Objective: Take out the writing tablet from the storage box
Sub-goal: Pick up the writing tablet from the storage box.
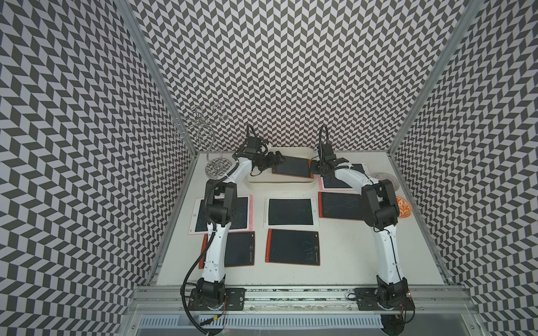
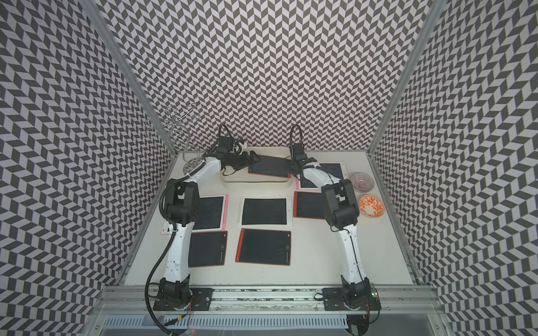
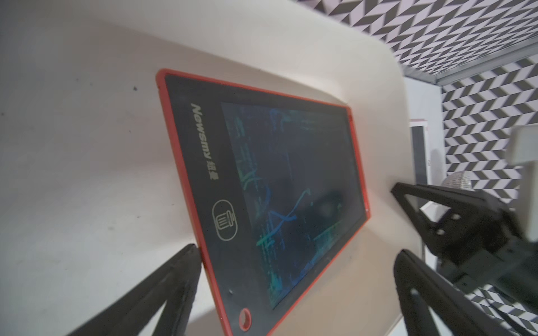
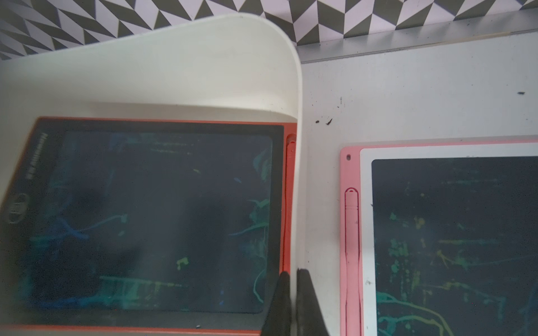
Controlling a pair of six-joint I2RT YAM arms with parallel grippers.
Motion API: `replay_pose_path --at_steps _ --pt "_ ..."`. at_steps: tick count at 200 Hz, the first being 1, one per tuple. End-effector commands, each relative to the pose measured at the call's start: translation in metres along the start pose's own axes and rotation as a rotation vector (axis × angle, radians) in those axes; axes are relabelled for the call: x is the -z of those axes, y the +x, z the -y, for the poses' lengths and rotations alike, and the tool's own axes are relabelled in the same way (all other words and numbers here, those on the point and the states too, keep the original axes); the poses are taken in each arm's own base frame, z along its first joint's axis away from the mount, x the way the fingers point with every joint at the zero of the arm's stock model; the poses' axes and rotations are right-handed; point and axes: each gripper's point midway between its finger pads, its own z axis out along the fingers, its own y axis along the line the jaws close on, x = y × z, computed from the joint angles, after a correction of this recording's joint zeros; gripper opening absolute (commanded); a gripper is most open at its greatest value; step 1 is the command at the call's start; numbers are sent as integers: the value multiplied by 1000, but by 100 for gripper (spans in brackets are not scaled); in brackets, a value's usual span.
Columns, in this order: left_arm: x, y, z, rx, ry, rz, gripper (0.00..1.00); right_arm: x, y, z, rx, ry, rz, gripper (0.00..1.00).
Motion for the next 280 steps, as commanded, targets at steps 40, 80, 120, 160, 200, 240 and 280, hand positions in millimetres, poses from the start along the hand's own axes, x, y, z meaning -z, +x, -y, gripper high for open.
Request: replay_pose_path --at_steps 40,80,120,160,200,240,280 --pt "15 -5 55 -45 165 8 99 -14 29 -14 -6 -65 -63 0" --pt "16 -5 47 -33 156 11 99 -15 32 -12 -8 -58 -68 0" --pt "21 -9 36 -27 128 25 94 -17 34 -10 -9 -51 -71 0" --pt "24 -9 18 -9 79 17 66 -16 32 -9 -13 -42 -66 0" --pt "24 -4 8 -3 41 5 41 -13 28 -9 -21 -36 -58 0" --pt "23 -2 4 -4 22 0 26 -9 24 -9 -21 -32 -52 0" --pt "24 -1 3 1 19 -3 9 -5 21 -9 -26 -30 -45 0"
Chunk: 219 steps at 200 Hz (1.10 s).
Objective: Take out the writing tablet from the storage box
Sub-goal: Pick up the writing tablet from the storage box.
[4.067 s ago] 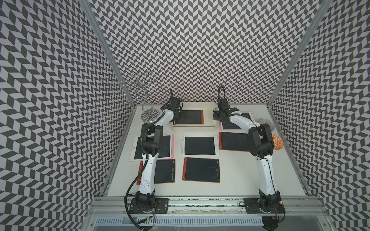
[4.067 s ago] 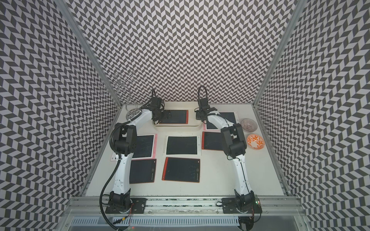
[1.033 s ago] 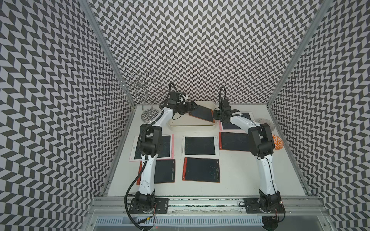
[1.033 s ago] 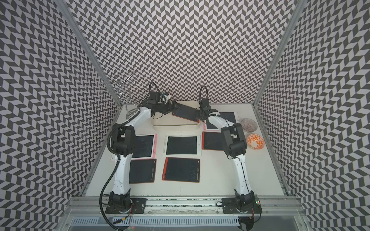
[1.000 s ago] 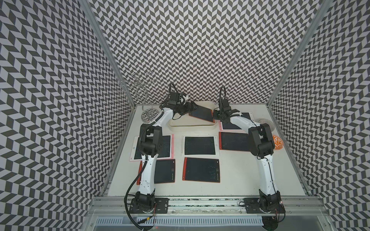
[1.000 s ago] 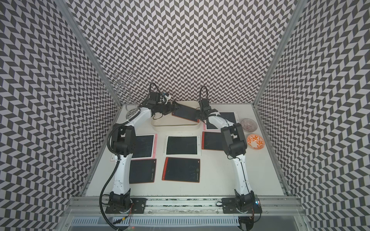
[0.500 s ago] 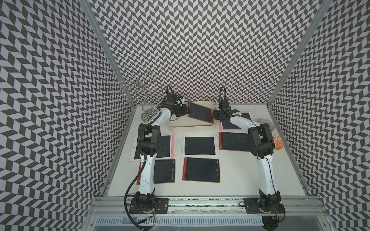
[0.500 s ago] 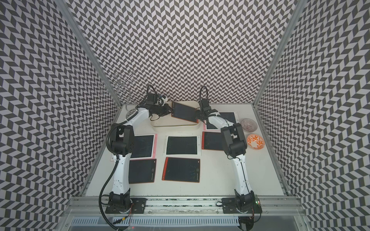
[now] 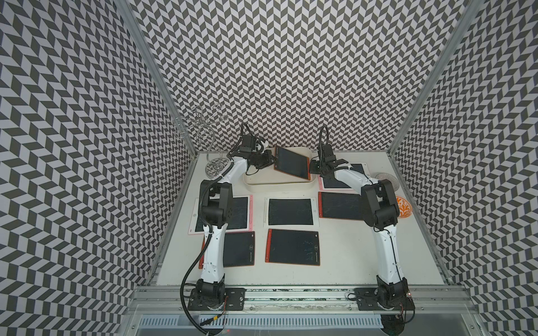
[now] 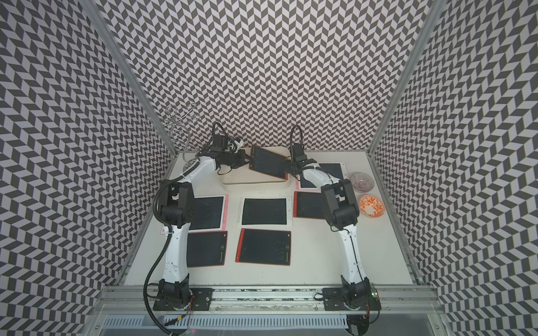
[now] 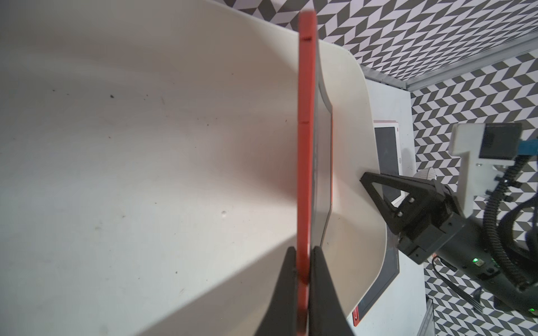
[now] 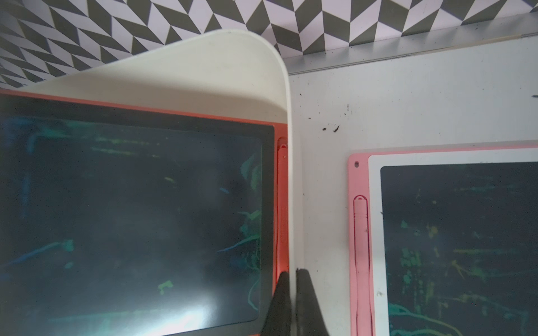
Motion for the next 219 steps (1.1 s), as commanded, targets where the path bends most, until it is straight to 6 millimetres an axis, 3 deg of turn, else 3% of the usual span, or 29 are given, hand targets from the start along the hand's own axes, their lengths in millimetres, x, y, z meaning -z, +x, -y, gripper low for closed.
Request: replay_pose_path --at_steps 1,25,129,169,195,219 --pt "10 -4 12 -24 9 11 9 -2 24 -5 -12 -4 -72 0" --pt "12 -5 13 -20 10 15 0 2 20 -6 -13 -2 -63 0" --pt "42 -20 44 -8 88 70 0 20 3 -11 -30 -11 -38 2" --pt "55 -22 50 -16 98 86 0 35 -12 -10 -22 8 2 31" --pt "66 -24 54 -14 103 107 0 48 -24 -8 -24 23 28 65" --pt "78 -25 60 -12 116 130 0 65 -37 -6 -26 36 64 78"
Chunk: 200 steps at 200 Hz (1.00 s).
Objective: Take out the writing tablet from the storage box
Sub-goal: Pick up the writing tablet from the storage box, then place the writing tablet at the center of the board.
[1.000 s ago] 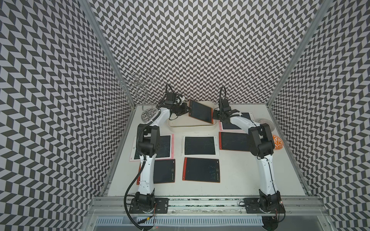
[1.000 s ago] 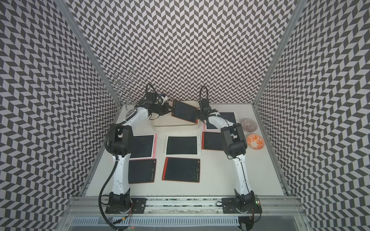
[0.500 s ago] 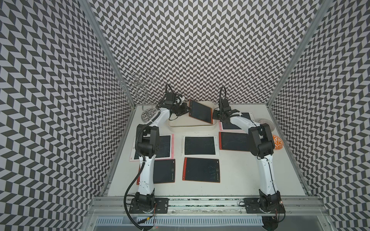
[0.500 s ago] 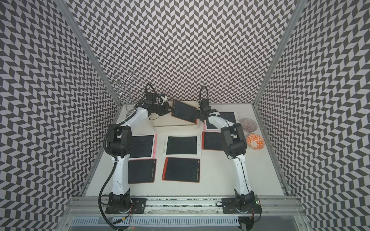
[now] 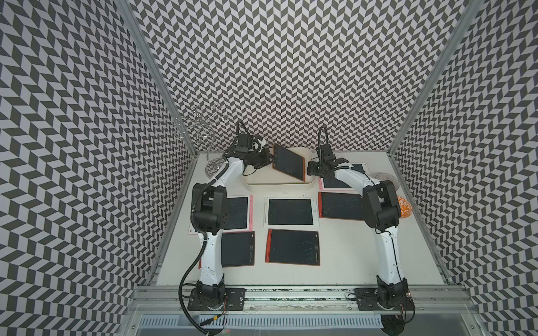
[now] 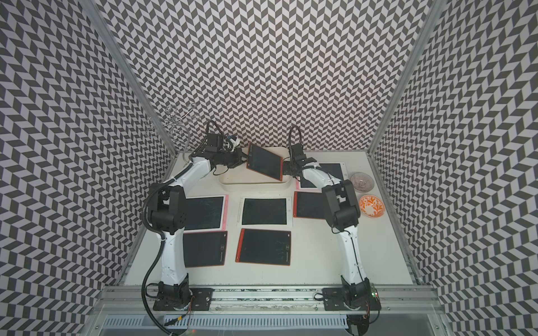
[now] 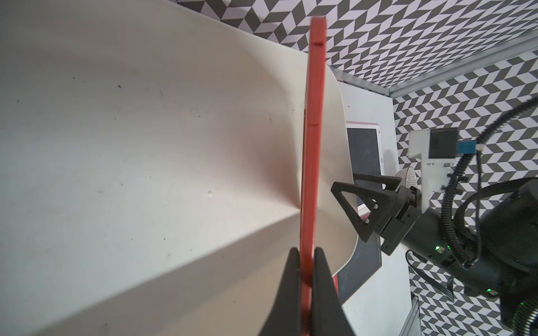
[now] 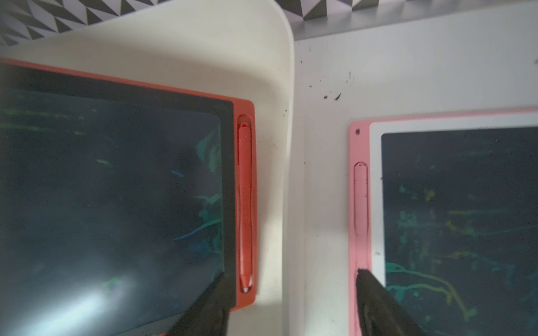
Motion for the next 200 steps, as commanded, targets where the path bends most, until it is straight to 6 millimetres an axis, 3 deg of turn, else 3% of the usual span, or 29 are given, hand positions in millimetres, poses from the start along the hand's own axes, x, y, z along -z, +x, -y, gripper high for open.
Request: replay_pose_path --at_steps 1,26,76,138,200 --pt "28 -22 30 -51 56 87 0 46 -41 -7 -8 -4 120 78" --pt "45 -26 43 -56 72 116 0 66 -53 -5 -17 5 158 88" --pt "89 -21 73 -50 127 178 0 113 -75 -10 -17 -30 224 93" --pt "117 40 83 79 247 153 0 174 -93 -12 -15 -79 291 98" --pt "126 107 101 206 343 99 0 204 -89 -13 -44 -156 281 99"
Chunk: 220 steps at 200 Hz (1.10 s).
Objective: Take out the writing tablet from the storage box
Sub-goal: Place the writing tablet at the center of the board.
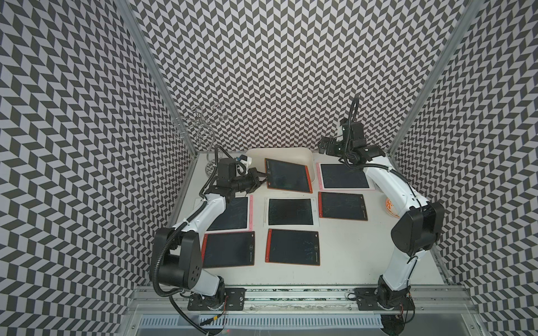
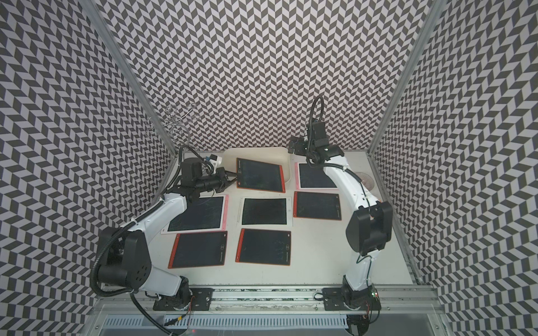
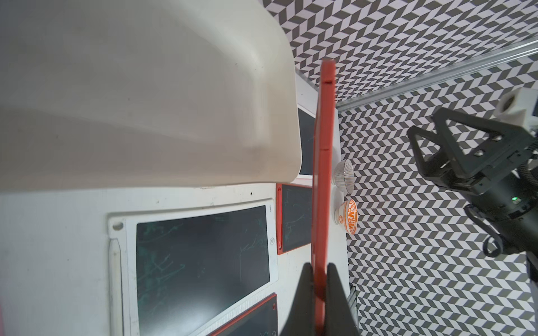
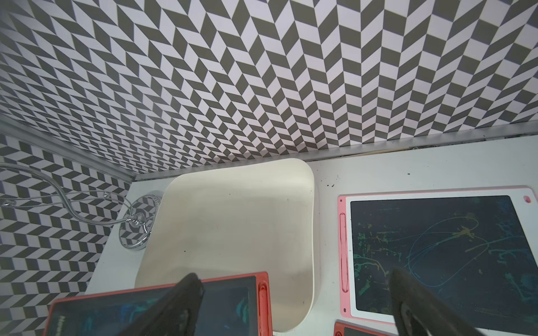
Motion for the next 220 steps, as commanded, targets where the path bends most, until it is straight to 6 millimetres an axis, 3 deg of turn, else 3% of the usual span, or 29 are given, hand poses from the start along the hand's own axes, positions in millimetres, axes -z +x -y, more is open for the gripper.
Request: replay_pose_path --at_steps 1,46,126,176,220 --pt "8 13 46 -30 140 13 0 20 -4 -5 -18 -41 14 99" --pt "-9 73 48 58 175 -80 0 35 9 -6 -22 -71 2 99" --pt "-56 157 59 177 204 -168 0 54 48 14 -35 -59 -33 99" --pt "-82 196 64 238 217 -183 0 63 56 16 -31 -72 -35 99" --pt "-100 217 62 247 198 -168 0 71 61 14 -32 -93 -25 99"
